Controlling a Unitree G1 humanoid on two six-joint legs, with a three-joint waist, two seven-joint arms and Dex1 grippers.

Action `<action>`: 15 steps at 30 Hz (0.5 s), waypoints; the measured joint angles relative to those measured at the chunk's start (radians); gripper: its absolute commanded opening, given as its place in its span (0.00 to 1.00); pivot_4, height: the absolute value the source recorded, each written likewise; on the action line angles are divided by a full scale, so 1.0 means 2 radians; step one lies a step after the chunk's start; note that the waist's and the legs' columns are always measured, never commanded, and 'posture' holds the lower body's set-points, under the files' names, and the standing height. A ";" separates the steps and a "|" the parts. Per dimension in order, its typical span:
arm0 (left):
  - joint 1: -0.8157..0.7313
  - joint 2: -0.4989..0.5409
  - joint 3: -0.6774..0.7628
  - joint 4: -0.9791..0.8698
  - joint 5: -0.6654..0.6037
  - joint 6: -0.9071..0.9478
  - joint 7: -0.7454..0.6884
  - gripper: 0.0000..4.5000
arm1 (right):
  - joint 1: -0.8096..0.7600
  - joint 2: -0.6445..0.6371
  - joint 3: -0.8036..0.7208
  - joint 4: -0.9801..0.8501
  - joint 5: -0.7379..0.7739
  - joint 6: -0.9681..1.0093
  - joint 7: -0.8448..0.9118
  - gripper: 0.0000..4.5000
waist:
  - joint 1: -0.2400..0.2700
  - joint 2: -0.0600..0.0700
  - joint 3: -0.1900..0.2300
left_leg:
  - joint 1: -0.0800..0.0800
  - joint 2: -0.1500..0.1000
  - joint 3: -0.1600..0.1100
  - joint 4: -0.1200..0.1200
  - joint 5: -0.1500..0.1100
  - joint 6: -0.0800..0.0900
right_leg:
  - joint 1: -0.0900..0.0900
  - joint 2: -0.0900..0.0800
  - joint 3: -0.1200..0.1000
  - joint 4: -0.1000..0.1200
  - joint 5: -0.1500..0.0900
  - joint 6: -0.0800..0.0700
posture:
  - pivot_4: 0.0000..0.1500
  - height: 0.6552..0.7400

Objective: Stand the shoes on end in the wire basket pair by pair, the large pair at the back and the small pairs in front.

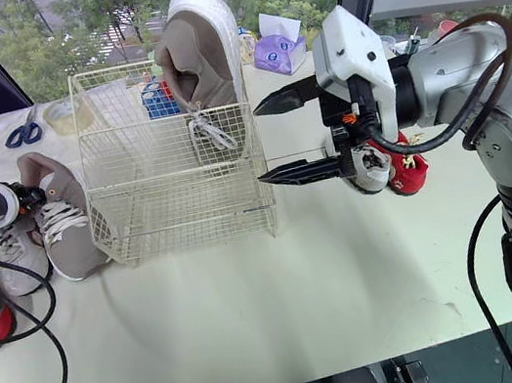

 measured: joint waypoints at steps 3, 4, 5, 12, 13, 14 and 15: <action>0.000 -0.001 0.008 -0.002 0.000 -0.006 0.021 0.99 | 0.000 0.002 0.004 0.007 -0.001 -0.005 0.000 1.00 | -0.001 0.000 0.000 | 0.000 0.000 0.000 0.000 0.000 0.000 | 0.000 0.000 0.000 0.000 0.000 0.000 | 1.00 1.00; 0.000 -0.002 0.011 -0.002 0.000 -0.008 0.025 0.99 | 0.000 0.002 0.004 0.011 -0.001 -0.007 0.000 1.00 | -0.001 0.000 0.000 | 0.000 0.000 0.000 0.000 0.000 0.000 | 0.000 0.000 0.000 0.000 0.000 0.000 | 1.00 1.00; 0.000 -0.004 0.012 -0.002 0.000 -0.008 0.027 0.99 | 0.000 0.002 0.004 0.014 -0.002 -0.008 0.000 1.00 | -0.001 0.000 0.000 | 0.000 0.000 0.000 0.000 0.000 0.000 | 0.000 0.000 0.000 0.000 0.000 0.000 | 1.00 1.00; 0.001 -0.016 0.011 0.003 0.006 -0.024 0.014 0.99 | 0.000 0.006 0.004 0.014 0.001 -0.004 -0.016 1.00 | 0.001 0.000 0.000 | 0.000 0.000 0.000 0.000 0.000 -0.001 | 0.000 0.000 0.000 0.000 0.000 0.000 | 1.00 1.00; 0.002 -0.018 0.011 0.003 0.010 -0.029 0.010 0.99 | 0.000 0.006 0.004 0.012 0.003 -0.001 -0.020 1.00 | 0.001 0.000 0.000 | 0.000 0.000 0.000 0.000 0.000 -0.001 | 0.000 0.000 0.000 0.000 0.000 0.000 | 1.00 1.00; 0.005 -0.021 0.011 0.003 0.011 -0.035 0.008 0.94 | 0.000 0.007 0.004 0.010 0.005 0.001 -0.023 1.00 | 0.001 0.000 0.000 | 0.000 0.000 0.000 0.000 0.000 -0.001 | 0.000 0.000 0.000 0.000 0.000 0.000 | 1.00 1.00; 0.009 -0.024 0.011 0.004 0.013 -0.043 0.008 0.87 | 0.000 0.007 0.004 0.008 0.006 0.003 -0.027 1.00 | 0.001 0.000 0.000 | 0.000 0.000 0.000 0.000 0.000 -0.001 | 0.001 0.000 0.000 0.000 0.000 0.000 | 1.00 1.00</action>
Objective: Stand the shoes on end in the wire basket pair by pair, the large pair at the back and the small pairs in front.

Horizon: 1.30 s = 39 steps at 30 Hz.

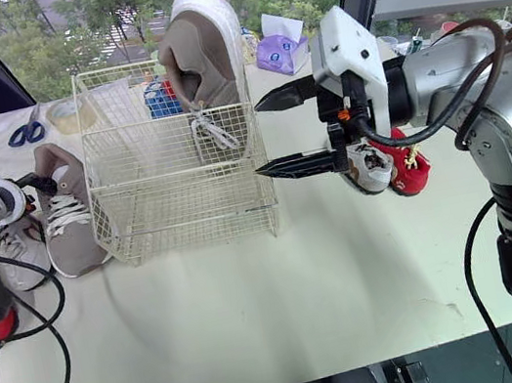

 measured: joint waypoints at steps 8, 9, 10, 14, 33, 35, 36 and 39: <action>0.012 -0.016 0.003 0.005 0.010 -0.030 0.002 0.03 | 0.002 -0.001 -0.005 -0.021 0.017 0.023 -0.028 1.00 | -0.002 0.000 0.000 | 0.001 0.000 0.000 0.000 -0.001 0.001 | 0.000 0.000 0.000 0.000 0.000 0.000 | 1.00 1.00; 0.012 -0.016 0.004 0.005 0.010 -0.031 0.001 0.03 | 0.003 -0.001 -0.007 -0.021 0.018 0.026 -0.031 1.00 | -0.002 0.000 0.000 | 0.000 0.000 0.000 0.000 -0.001 0.001 | 0.000 0.000 0.000 0.000 0.000 0.000 | 1.00 1.00; 0.012 -0.016 0.006 0.006 0.009 -0.031 -0.001 0.03 | 0.004 -0.001 -0.008 -0.021 0.021 0.029 -0.034 1.00 | -0.002 0.000 0.000 | 0.000 0.000 0.000 0.000 -0.001 0.001 | 0.000 0.000 0.000 0.000 0.000 0.000 | 1.00 1.00; 0.009 -0.013 0.017 0.010 0.007 -0.034 -0.004 0.03 | 0.004 -0.001 -0.010 -0.022 0.023 0.029 -0.041 1.00 | -0.002 0.000 0.000 | 0.000 0.000 0.000 0.000 -0.001 0.001 | 0.000 0.000 0.000 0.000 0.000 0.000 | 1.00 1.00; 0.059 -0.023 0.127 -0.489 -0.093 -0.057 0.000 0.03 | -0.003 0.004 0.003 0.033 0.010 0.001 -0.019 1.00 | -0.007 -0.006 0.000 | -0.002 0.001 0.000 0.001 0.000 0.000 | 0.000 0.000 0.000 0.000 0.000 0.000 | 1.00 1.00; 0.059 -0.044 0.126 -0.550 -0.104 -0.103 -0.005 0.03 | -0.012 0.009 0.003 0.044 0.009 -0.002 -0.015 1.00 | -0.004 -0.006 0.000 | -0.001 0.001 0.000 0.001 0.000 0.000 | 0.000 0.000 0.000 -0.001 0.001 0.001 | 1.00 1.00; 0.059 -0.050 0.125 -0.574 -0.107 -0.123 -0.008 0.03 | -0.014 0.011 0.004 0.048 0.008 -0.003 -0.014 1.00 | -0.004 -0.006 0.000 | -0.001 0.001 0.000 0.001 0.000 0.000 | 0.000 0.000 0.000 -0.001 0.001 0.001 | 1.00 1.00; 0.059 -0.082 0.114 -0.629 -0.108 -0.191 -0.011 0.03 | -0.014 0.009 0.004 0.057 0.006 0.001 -0.003 1.00 | -0.001 -0.006 0.000 | -0.001 0.001 0.000 0.001 0.000 0.000 | 0.000 0.000 0.000 -0.001 0.001 0.001 | 1.00 1.00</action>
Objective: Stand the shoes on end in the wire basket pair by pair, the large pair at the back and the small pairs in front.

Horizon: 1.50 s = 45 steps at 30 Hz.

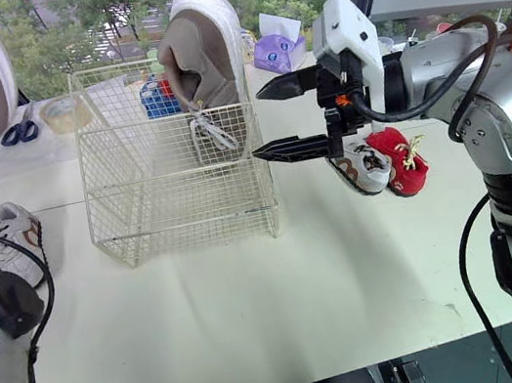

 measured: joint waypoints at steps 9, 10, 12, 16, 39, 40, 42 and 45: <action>0.012 -0.117 -0.087 -0.012 0.025 -0.139 0.000 0.03 | 0.000 -0.017 -0.001 0.002 0.009 0.019 0.019 1.00 | -0.002 0.000 0.000 | 0.000 0.000 0.000 0.006 -0.003 0.005 | 0.002 0.000 0.000 0.001 0.001 0.000 | 1.00 1.00; 0.013 -0.127 -0.092 0.001 0.031 -0.155 0.002 0.03 | 0.000 -0.017 -0.001 0.001 0.009 0.021 0.017 1.00 | -0.002 0.000 0.000 | 0.000 0.000 0.000 0.006 -0.003 0.005 | 0.002 0.001 0.000 0.001 0.001 0.000 | 1.00 1.00; 0.016 -0.141 -0.100 0.030 0.046 -0.190 0.004 0.03 | 0.001 -0.017 -0.003 -0.001 0.010 0.027 0.012 1.00 | -0.002 0.000 0.000 | 0.000 0.001 0.000 0.006 -0.003 0.005 | 0.001 0.001 0.000 0.001 0.001 0.000 | 1.00 1.00; 0.027 -0.166 -0.110 0.073 0.067 -0.234 0.014 0.03 | 0.005 -0.020 -0.009 -0.018 0.014 0.042 -0.004 1.00 | -0.001 0.000 0.000 | -0.001 0.001 0.000 0.006 -0.003 0.005 | 0.001 0.001 0.000 0.001 0.001 0.000 | 1.00 1.00; 0.219 -0.241 -0.135 -0.004 0.071 -0.190 0.067 0.59 | 0.027 -0.031 -0.052 -0.067 0.066 0.105 -0.070 1.00 | -0.001 0.000 0.000 | -0.001 0.001 -0.001 0.006 -0.004 0.007 | 0.001 0.000 0.000 0.000 0.001 0.001 | 1.00 1.00; 0.224 -0.240 -0.135 -0.016 0.066 -0.176 0.066 0.70 | 0.027 -0.030 -0.052 -0.068 0.066 0.104 -0.071 1.00 | 0.000 0.000 0.000 | -0.001 0.001 -0.001 0.006 -0.004 0.007 | 0.001 0.000 0.000 0.000 0.001 0.001 | 1.00 1.00; 0.243 -0.228 -0.135 -0.056 0.045 -0.138 0.059 0.93 | 0.030 -0.029 -0.052 -0.068 0.068 0.102 -0.072 1.00 | -0.001 0.000 0.000 | -0.001 0.001 -0.001 0.006 -0.004 0.007 | 0.001 0.000 0.000 0.000 0.001 0.001 | 1.00 1.00; 0.285 -0.190 -0.134 -0.138 -0.012 -0.056 0.031 0.93 | 0.043 -0.028 -0.053 -0.067 0.069 0.095 -0.074 1.00 | -0.002 0.001 0.000 | -0.001 0.001 -0.001 0.006 -0.004 0.007 | 0.001 0.000 0.001 0.000 0.001 0.001 | 1.00 1.00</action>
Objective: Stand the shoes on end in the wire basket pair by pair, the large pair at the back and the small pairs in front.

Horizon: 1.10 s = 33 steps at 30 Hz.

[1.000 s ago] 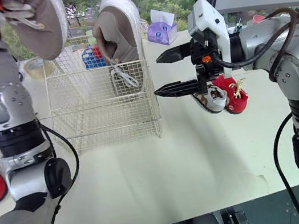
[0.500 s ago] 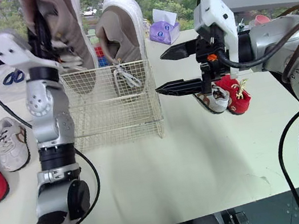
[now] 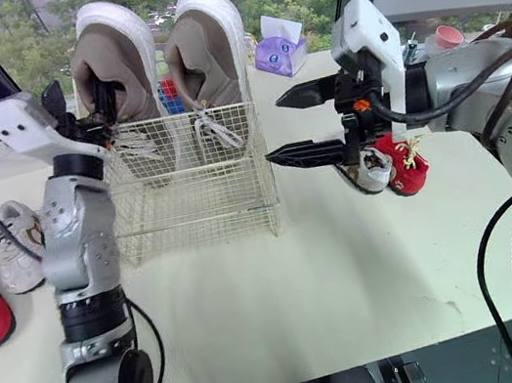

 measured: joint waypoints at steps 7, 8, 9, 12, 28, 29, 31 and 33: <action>0.084 0.160 0.083 -0.097 -0.190 0.199 -0.074 0.93 | 0.040 0.003 -0.002 0.006 -0.017 -0.013 -0.023 1.00 | -0.001 0.001 0.000 | 0.000 0.000 0.000 0.000 0.000 0.000 | 0.000 0.000 0.000 0.000 0.000 0.000 | 1.00 1.00; 0.108 0.189 0.110 -0.100 -0.230 0.227 -0.094 0.97 | 0.049 0.010 -0.008 0.015 -0.024 -0.017 -0.037 1.00 | -0.002 0.001 0.000 | 0.000 0.000 0.000 0.000 0.000 0.000 | 0.000 0.000 0.000 0.000 0.000 0.000 | 1.00 1.00; 0.123 0.203 0.131 -0.101 -0.258 0.243 -0.107 0.97 | 0.056 0.014 -0.014 0.025 -0.032 -0.021 -0.051 1.00 | -0.002 0.001 0.000 | 0.000 0.000 0.000 0.000 0.000 0.000 | 0.000 0.000 0.000 0.000 0.000 0.000 | 1.00 1.00; 0.163 0.237 0.173 -0.106 -0.358 0.288 -0.136 0.97 | 0.092 0.027 -0.032 0.054 -0.068 -0.061 -0.088 1.00 | 0.004 0.001 0.000 | 0.000 0.000 -0.001 0.000 0.000 0.000 | 0.001 0.000 0.000 0.000 0.000 0.000 | 1.00 1.00; 0.235 0.228 0.012 -0.212 -0.465 0.315 -0.139 0.97 | 0.276 0.150 -0.097 0.165 -0.200 -0.292 -0.205 1.00 | 0.012 0.007 -0.001 | 0.001 0.000 0.000 0.000 0.001 -0.002 | 0.001 0.003 0.001 0.000 -0.001 -0.003 | 1.00 1.00; 0.234 0.227 0.006 -0.212 -0.461 0.312 -0.138 0.97 | 0.276 0.150 -0.093 0.179 -0.205 -0.301 -0.203 1.00 | 0.012 0.007 -0.001 | 0.001 0.000 0.000 0.000 0.001 -0.002 | 0.001 0.003 0.001 0.000 -0.001 -0.003 | 1.00 1.00; 0.233 0.227 -0.003 -0.212 -0.456 0.309 -0.140 0.97 | 0.272 0.150 -0.086 0.215 -0.217 -0.323 -0.197 1.00 | 0.012 0.007 -0.001 | 0.001 0.000 0.000 0.000 0.001 -0.002 | 0.001 0.003 0.001 -0.001 -0.001 -0.003 | 1.00 1.00; 0.233 0.228 -0.009 -0.212 -0.449 0.304 -0.141 0.97 | 0.266 0.150 -0.078 0.248 -0.228 -0.342 -0.189 1.00 | 0.012 0.007 -0.001 | 0.001 0.000 0.000 0.000 0.001 -0.002 | 0.001 0.003 0.001 -0.001 -0.001 -0.003 | 1.00 1.00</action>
